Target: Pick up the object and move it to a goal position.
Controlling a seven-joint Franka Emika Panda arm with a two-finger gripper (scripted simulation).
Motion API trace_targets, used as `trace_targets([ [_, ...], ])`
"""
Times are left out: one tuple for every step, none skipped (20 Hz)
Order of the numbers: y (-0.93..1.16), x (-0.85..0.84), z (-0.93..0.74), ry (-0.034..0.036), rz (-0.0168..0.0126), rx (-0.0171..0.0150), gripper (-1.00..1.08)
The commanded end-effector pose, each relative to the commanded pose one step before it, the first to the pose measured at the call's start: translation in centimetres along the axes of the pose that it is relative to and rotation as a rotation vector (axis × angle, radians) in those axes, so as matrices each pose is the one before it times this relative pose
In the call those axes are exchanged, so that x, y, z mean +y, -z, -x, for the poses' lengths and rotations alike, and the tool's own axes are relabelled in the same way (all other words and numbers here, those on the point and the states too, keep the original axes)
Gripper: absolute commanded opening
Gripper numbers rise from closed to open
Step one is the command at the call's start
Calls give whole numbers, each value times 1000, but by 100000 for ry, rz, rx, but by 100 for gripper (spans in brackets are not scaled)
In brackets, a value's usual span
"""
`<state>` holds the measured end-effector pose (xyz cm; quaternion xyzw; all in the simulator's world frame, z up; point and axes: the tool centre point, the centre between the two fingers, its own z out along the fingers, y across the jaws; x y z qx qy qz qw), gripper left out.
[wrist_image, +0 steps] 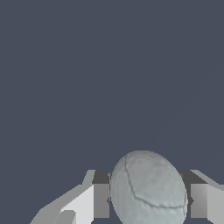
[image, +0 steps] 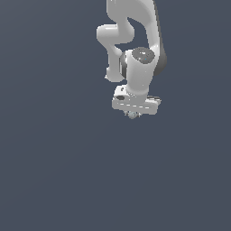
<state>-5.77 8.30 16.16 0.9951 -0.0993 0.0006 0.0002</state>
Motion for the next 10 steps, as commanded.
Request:
trace_targets([
  [1626,-713,338,-74,60,-78,-100],
  [515,-242,85,0,0,0,-100],
  [452,-214,71,0,0,0,-100],
  [389,-186,58,0,0,0,-100],
  [326,-158,46,0,0,0,-100],
  [265,-129,36,0,0,0,-100],
  [199,-89,20,-8,-40,-27,-100],
  [146,-72,18,0,0,0,-100],
  [87,-43,11,0,0,0,-100],
  [29,-14,3,0,0,0,-100],
])
